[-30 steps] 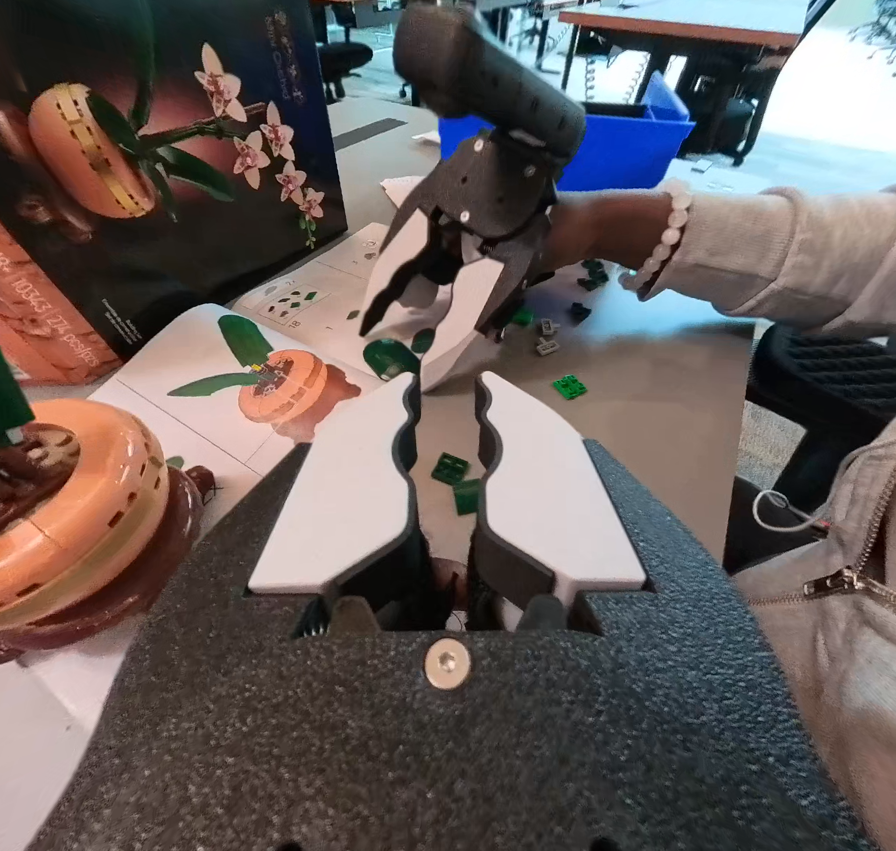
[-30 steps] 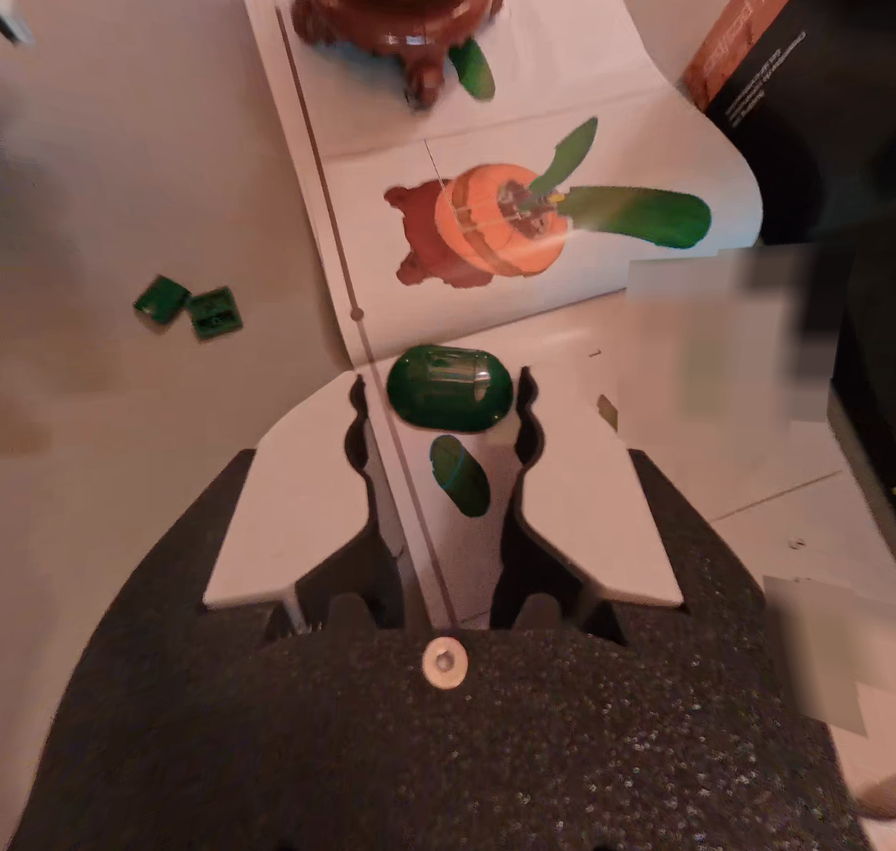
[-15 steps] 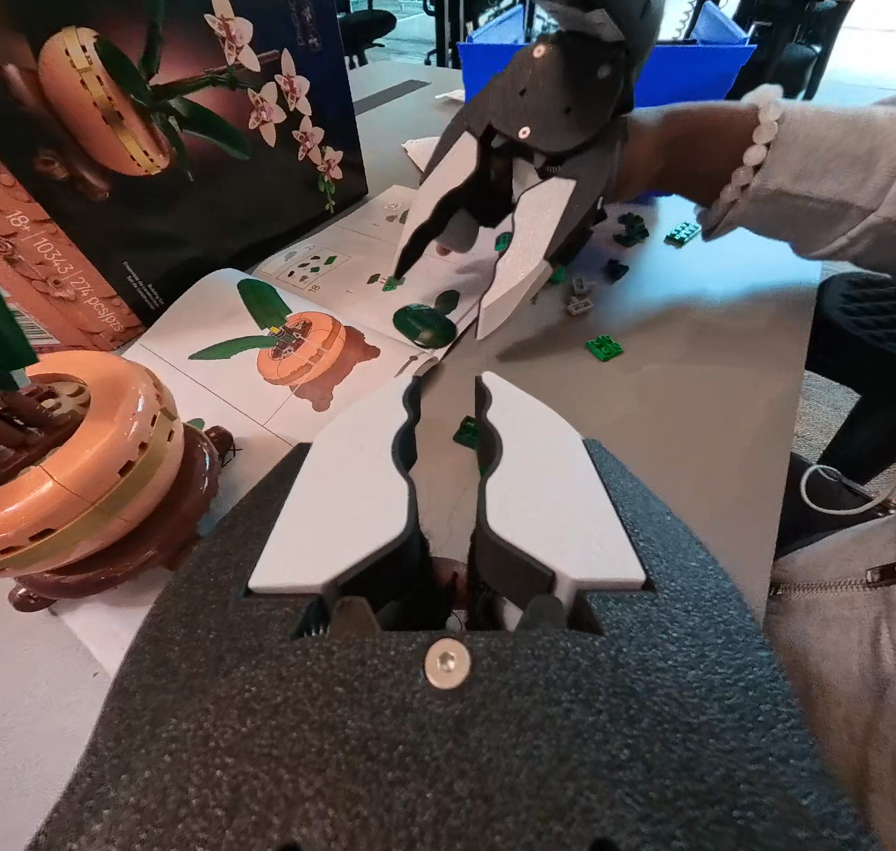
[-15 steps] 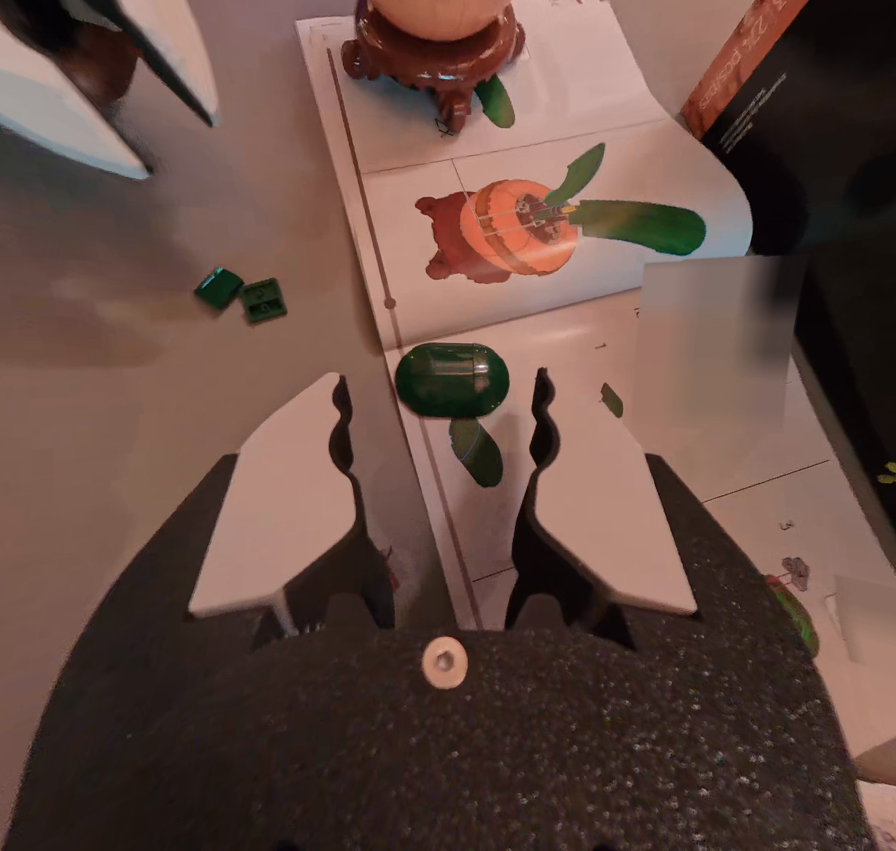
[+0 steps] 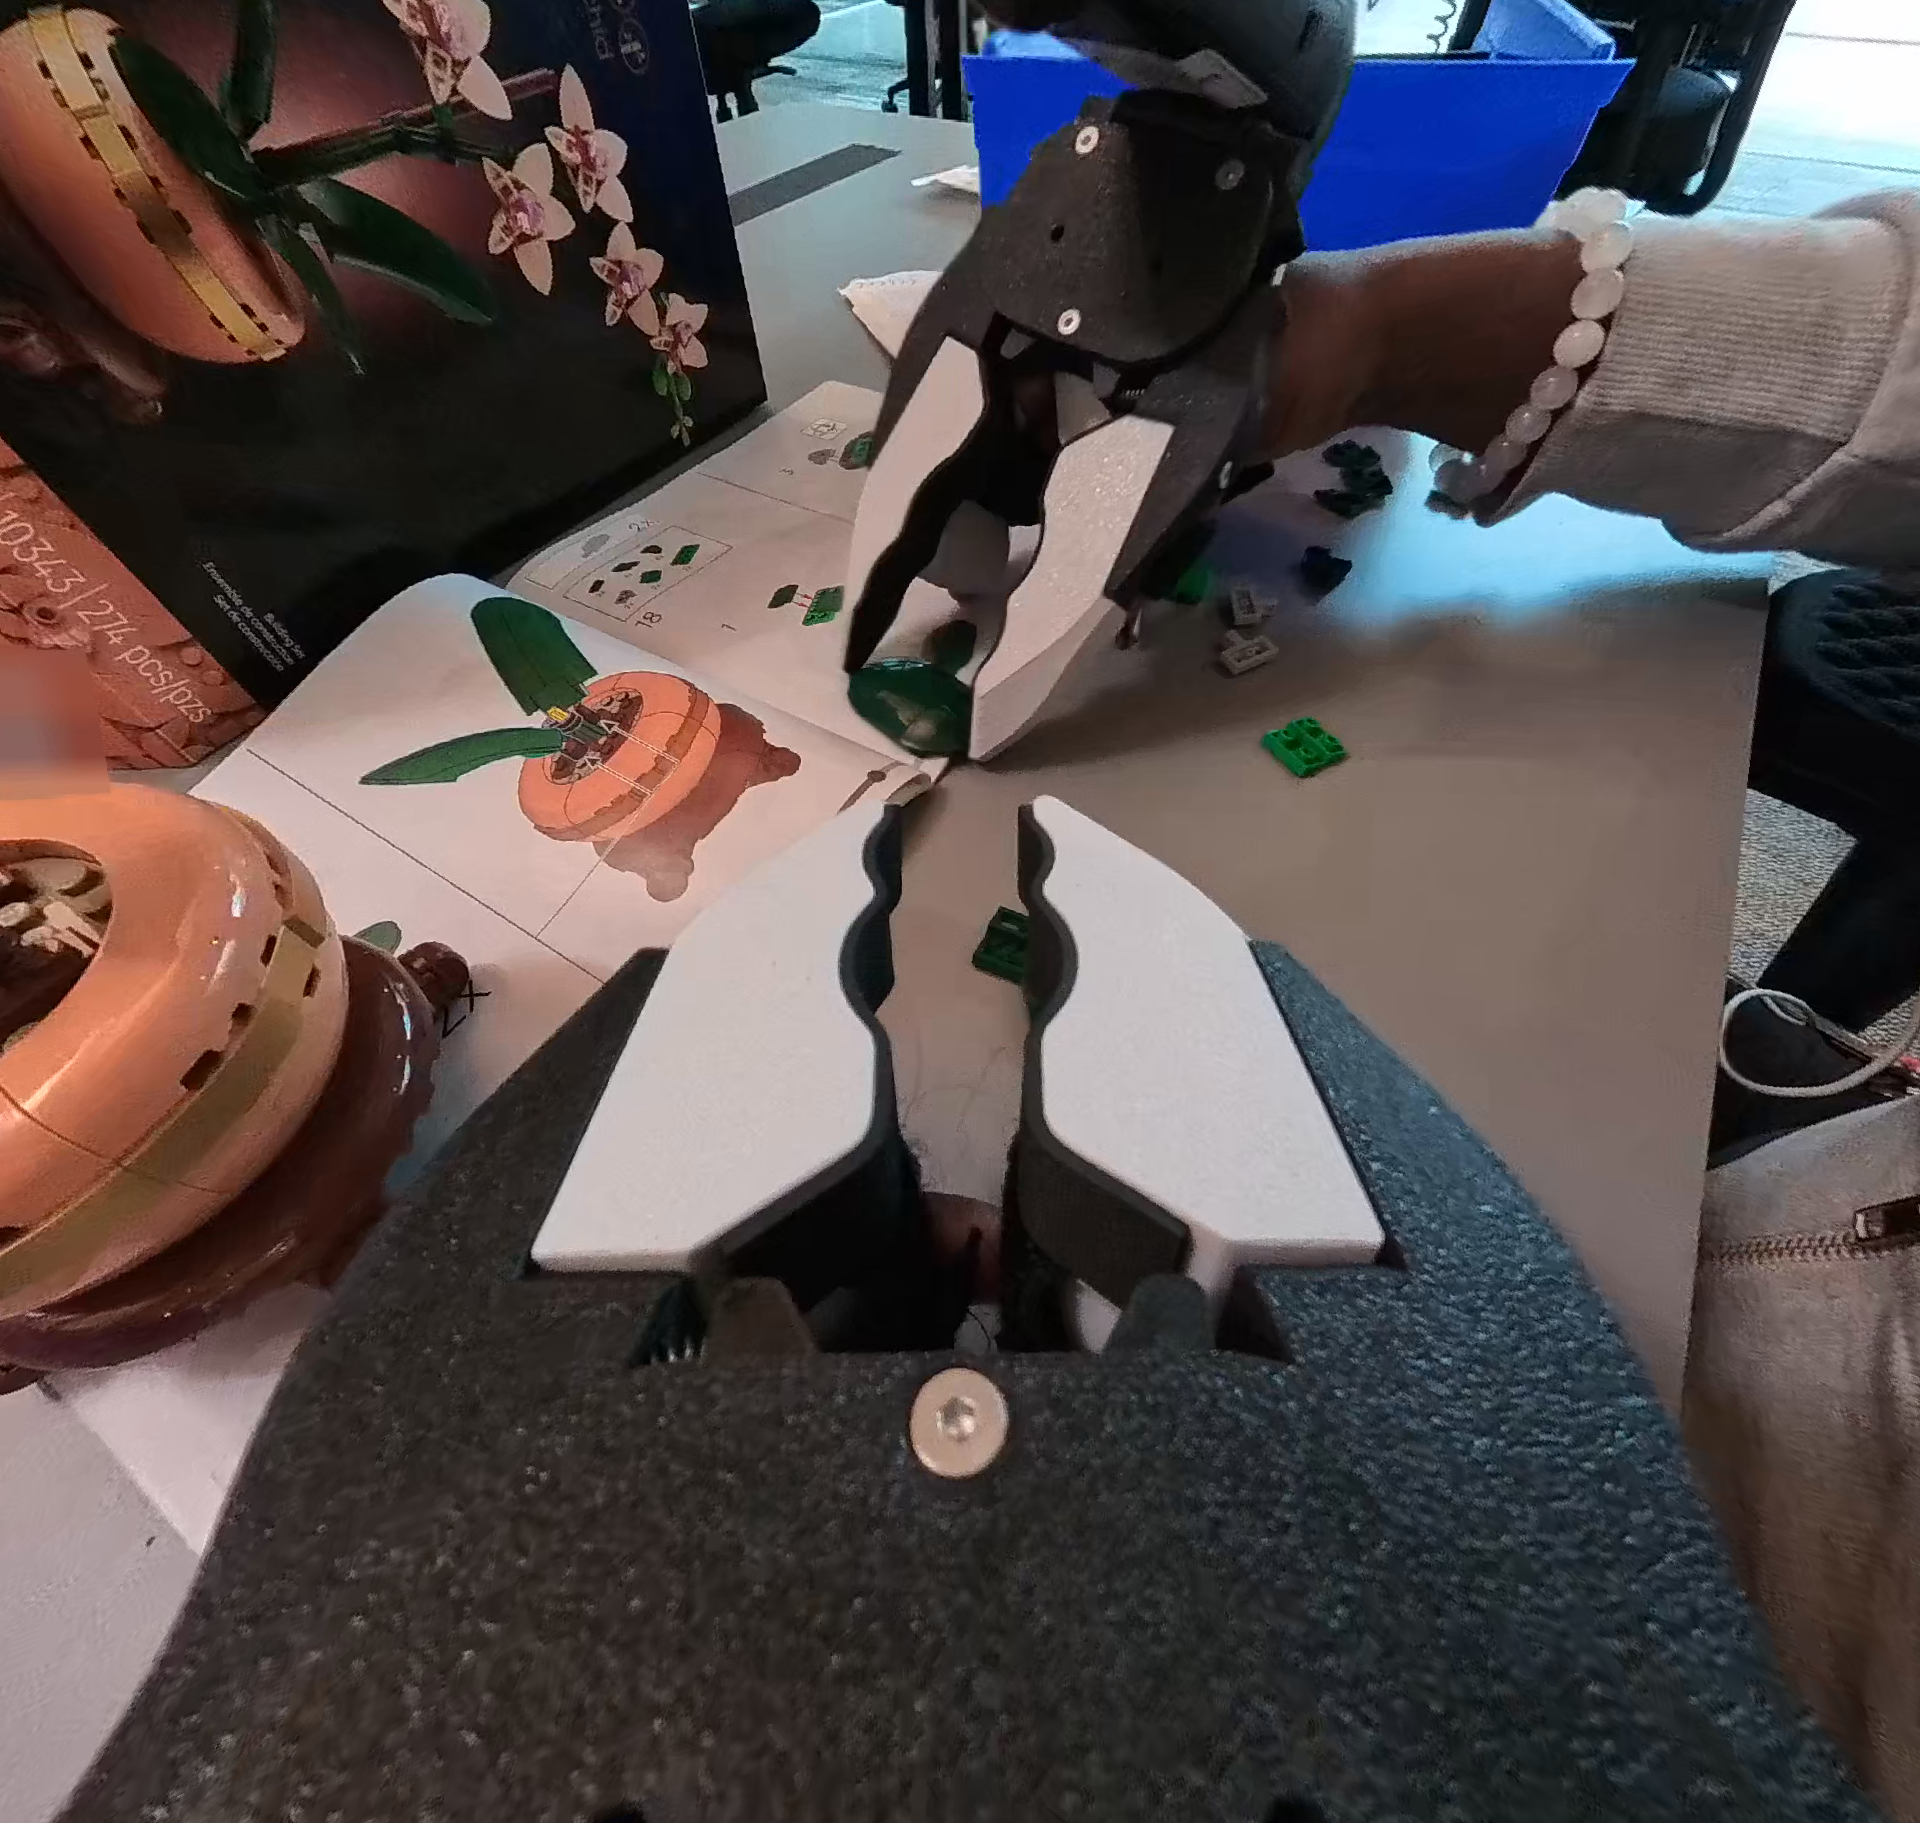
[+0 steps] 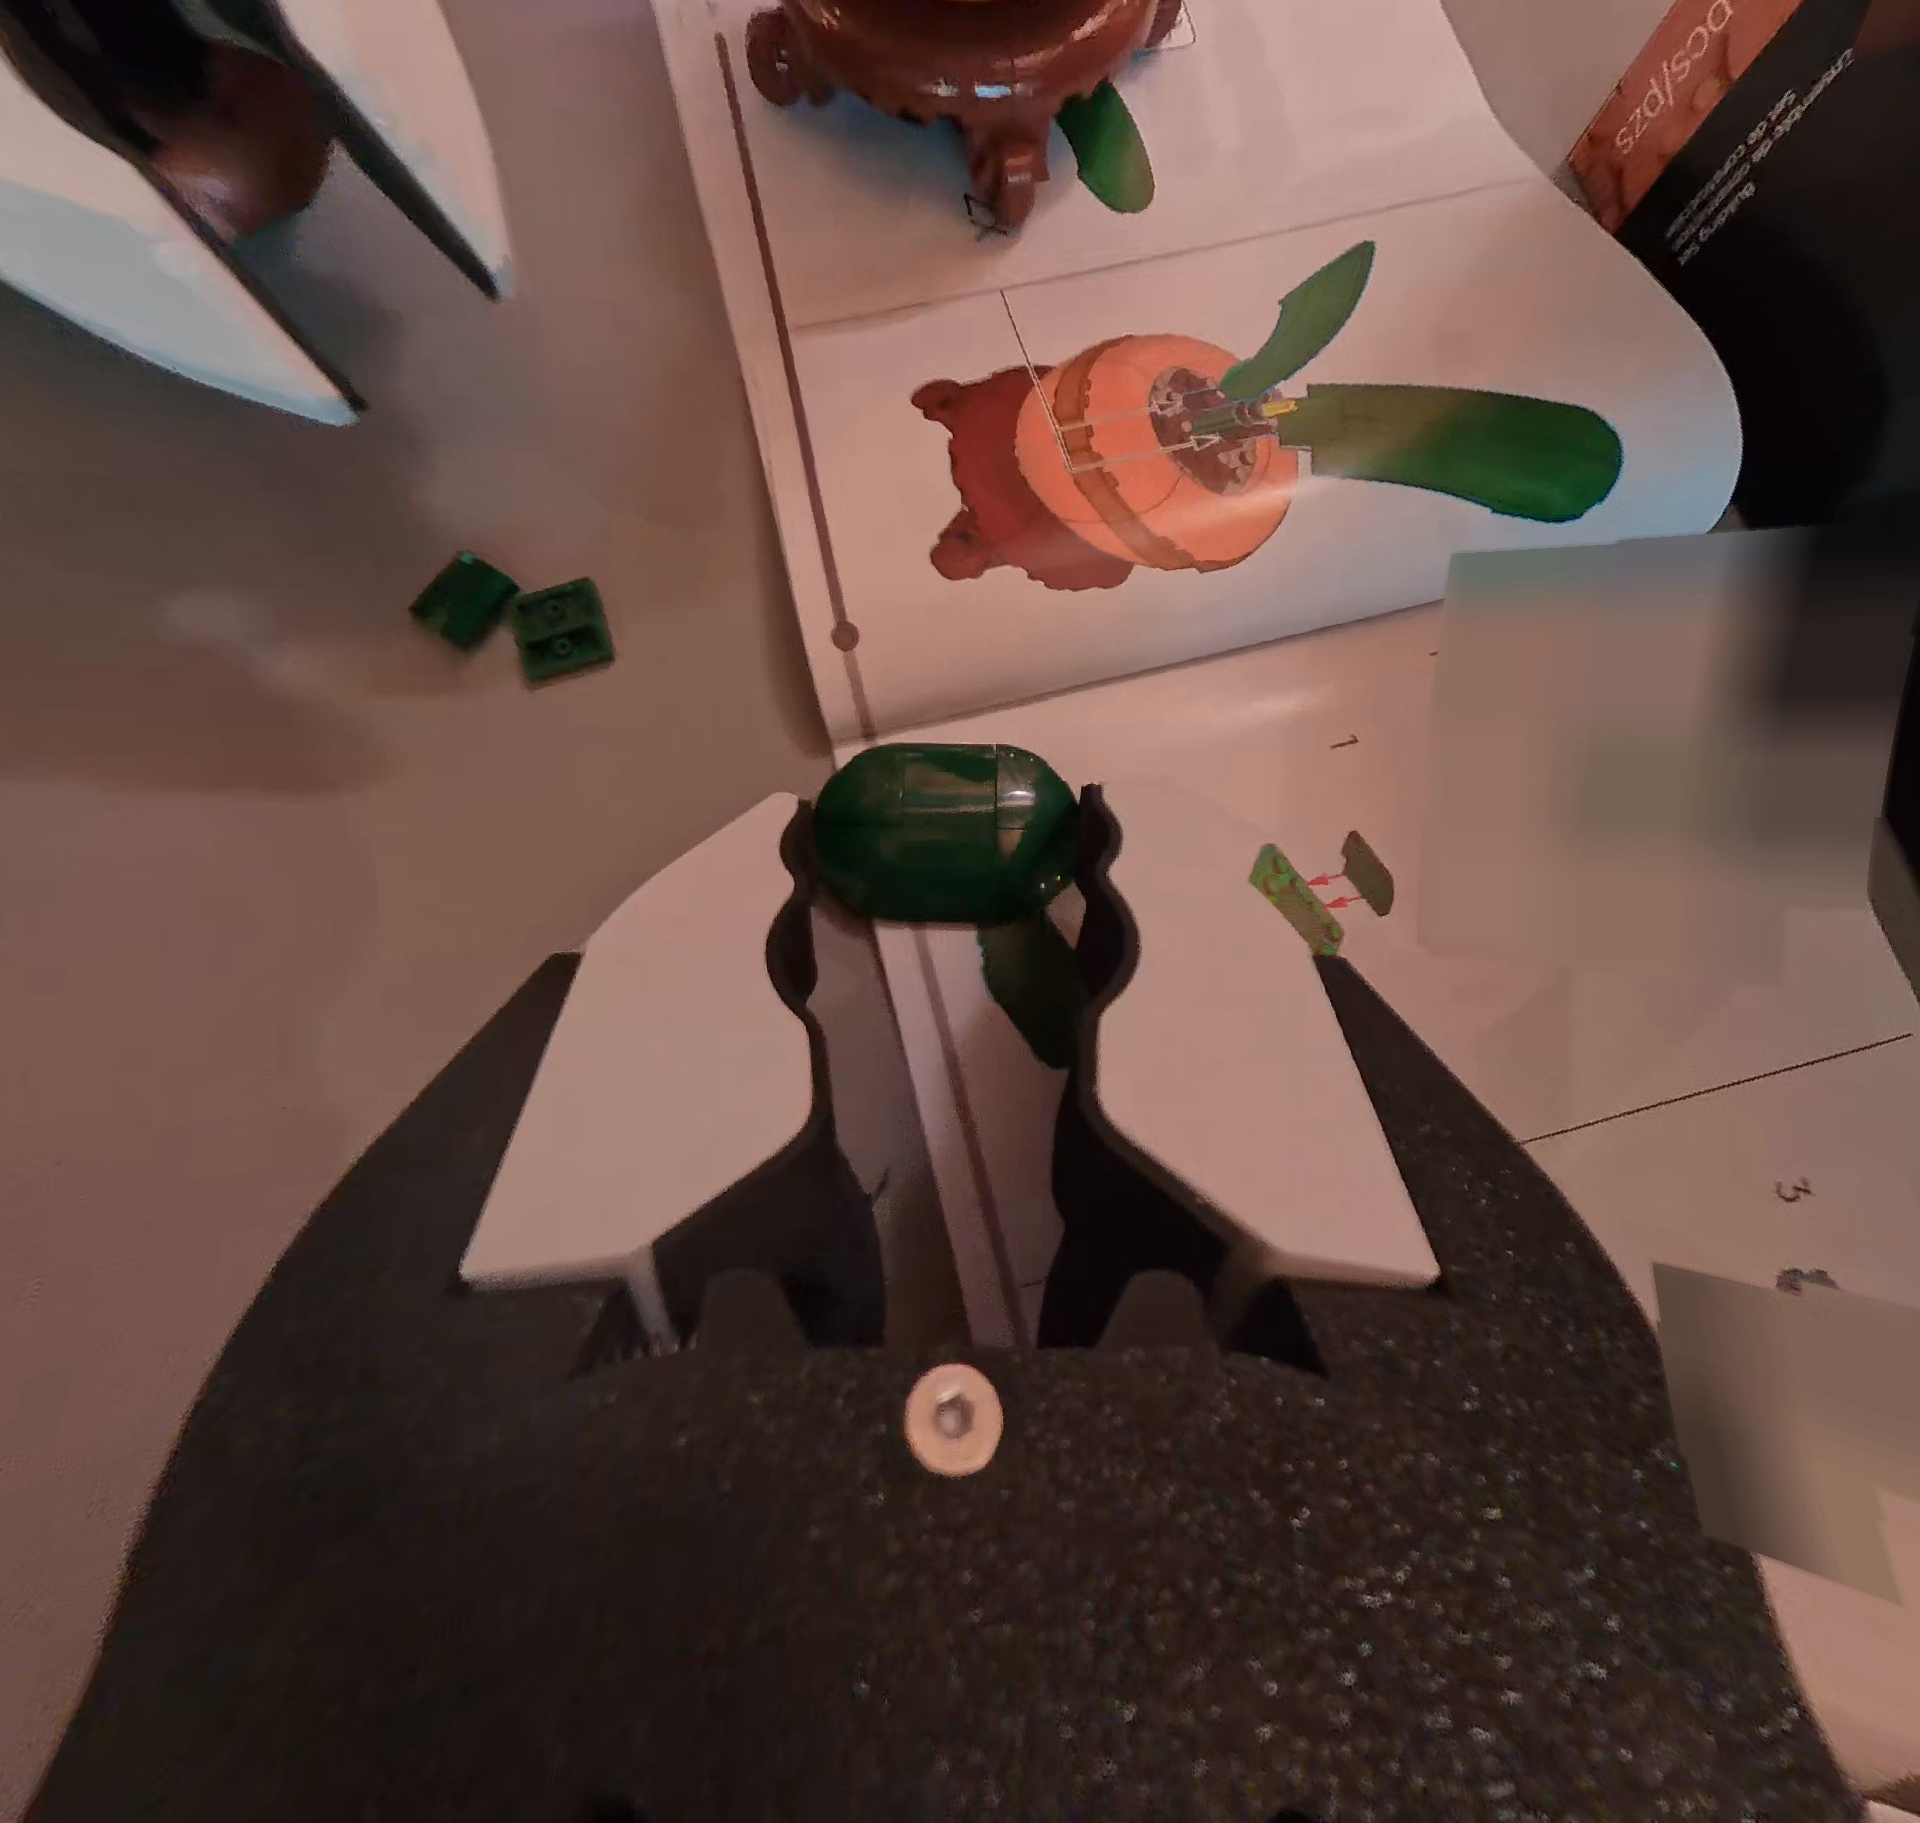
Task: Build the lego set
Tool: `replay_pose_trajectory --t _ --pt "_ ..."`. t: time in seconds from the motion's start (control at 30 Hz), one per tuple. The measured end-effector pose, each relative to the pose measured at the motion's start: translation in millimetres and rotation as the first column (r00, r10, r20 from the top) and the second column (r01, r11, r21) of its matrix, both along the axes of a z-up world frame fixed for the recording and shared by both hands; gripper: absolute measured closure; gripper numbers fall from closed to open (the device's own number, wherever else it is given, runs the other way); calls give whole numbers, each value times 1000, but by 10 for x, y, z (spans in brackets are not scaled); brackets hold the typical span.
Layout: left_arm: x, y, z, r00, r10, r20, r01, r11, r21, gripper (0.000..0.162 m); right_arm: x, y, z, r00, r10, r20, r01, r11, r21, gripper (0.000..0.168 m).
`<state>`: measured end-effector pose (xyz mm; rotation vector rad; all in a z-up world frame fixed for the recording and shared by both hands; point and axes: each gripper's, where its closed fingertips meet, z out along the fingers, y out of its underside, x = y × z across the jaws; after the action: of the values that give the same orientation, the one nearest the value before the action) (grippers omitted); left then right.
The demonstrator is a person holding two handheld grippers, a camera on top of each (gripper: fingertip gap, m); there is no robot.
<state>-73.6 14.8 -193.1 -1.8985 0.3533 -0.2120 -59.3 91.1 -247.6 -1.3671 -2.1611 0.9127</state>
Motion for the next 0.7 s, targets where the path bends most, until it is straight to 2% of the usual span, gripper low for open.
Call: replay_pose_trajectory --t 0.1,0.17,0.2,0.23,0.3,0.33,0.37,0.43,0.5,0.6,0.7 --pt "-20 22 21 1000 18 2 -18 1000 16 137 20 -136 222 997 -6 -79 -6 987 -160 121" --pt "-11 20 66 1000 3 -19 -2 998 65 132 51 -337 510 988 2 -154 -64 917 -393 121" --pt "14 21 112 999 -19 -49 25 993 114 129 81 -450 686 983 6 -186 -108 835 -540 121" --pt "50 14 178 994 -49 -97 66 981 182 127 127 -553 857 979 18 -204 -155 717 -679 121" --pt "174 -51 325 958 -118 -260 202 924 325 125 253 -694 1124 973 70 -221 -229 444 -866 121" --pt "244 -101 396 923 -142 -358 282 883 376 125 315 -745 1167 971 110 -212 -237 349 -906 121" --pt "297 -143 472 886 -148 -438 345 843 413 126 364 -798 1141 970 151 -189 -228 315 -921 121" --pt "397 -216 530 816 -214 -537 466 793 392 127 443 -905 1038 965 225 -136 -208 338 -918 121" --pt "489 -271 492 767 -324 -553 554 770 316 128 513 -998 1009 952 289 -100 -205 358 -911 121" --pt "623 -330 447 723 -418 -550 624 737 260 134 583 -1102 1003 931 358 -68 -214 384 -898 121" --pt "747 -351 421 711 -442 -547 645 719 258 143 633 -1190 987 909 415 -45 -223 391 -893 121"
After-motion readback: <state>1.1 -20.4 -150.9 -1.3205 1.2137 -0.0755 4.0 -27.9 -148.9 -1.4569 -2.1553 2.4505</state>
